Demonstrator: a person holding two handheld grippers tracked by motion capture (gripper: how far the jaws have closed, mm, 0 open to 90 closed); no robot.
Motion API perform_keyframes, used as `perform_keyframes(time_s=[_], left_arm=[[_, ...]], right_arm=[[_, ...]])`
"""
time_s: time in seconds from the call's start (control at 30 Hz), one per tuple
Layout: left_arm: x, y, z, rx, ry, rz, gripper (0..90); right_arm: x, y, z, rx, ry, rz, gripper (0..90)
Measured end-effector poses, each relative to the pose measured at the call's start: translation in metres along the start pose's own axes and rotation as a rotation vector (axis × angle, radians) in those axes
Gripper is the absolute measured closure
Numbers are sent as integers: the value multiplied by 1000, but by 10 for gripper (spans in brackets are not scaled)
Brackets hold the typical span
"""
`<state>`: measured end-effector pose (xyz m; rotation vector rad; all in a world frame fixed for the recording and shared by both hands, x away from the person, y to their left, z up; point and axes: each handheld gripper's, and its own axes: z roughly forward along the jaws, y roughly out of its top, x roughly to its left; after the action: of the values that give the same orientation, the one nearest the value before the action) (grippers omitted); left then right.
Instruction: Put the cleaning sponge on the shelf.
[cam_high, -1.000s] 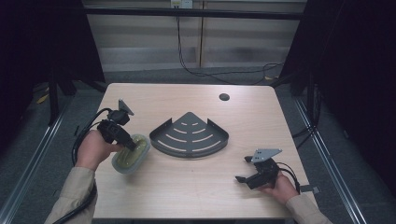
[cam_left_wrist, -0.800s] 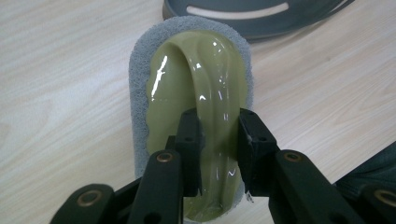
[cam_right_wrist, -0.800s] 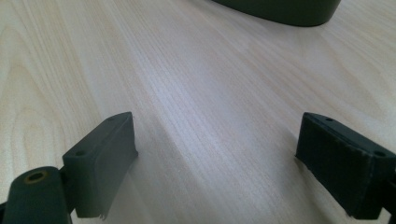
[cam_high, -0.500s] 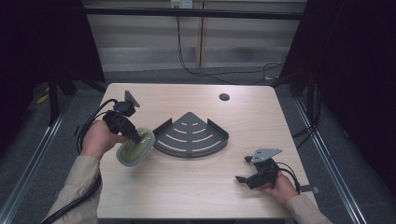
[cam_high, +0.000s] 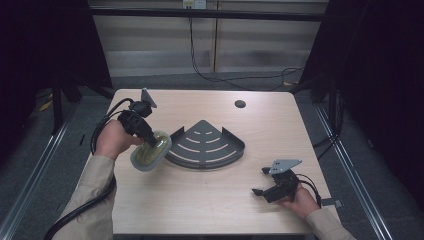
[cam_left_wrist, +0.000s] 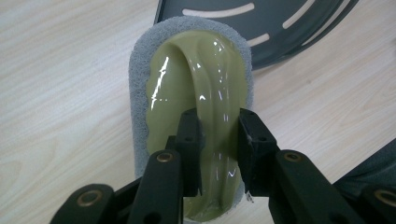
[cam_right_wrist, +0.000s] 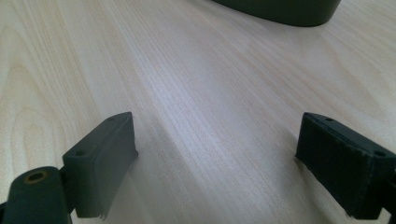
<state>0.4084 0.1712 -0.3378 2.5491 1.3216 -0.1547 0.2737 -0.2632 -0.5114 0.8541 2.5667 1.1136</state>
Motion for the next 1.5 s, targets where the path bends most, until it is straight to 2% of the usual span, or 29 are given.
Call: perform_keyframes(time_s=[0.57,0.87,1.5], left_arm=[[-9,30,1,9,14,30,724],[-18,49,7,10,16,53,724],[-28,76,19,12,33,105,724]], right_arm=[[0,0,0,0,-1,0,114],[0,0,0,-1,-1,0,114],[0,0,0,1,-1,0,113]])
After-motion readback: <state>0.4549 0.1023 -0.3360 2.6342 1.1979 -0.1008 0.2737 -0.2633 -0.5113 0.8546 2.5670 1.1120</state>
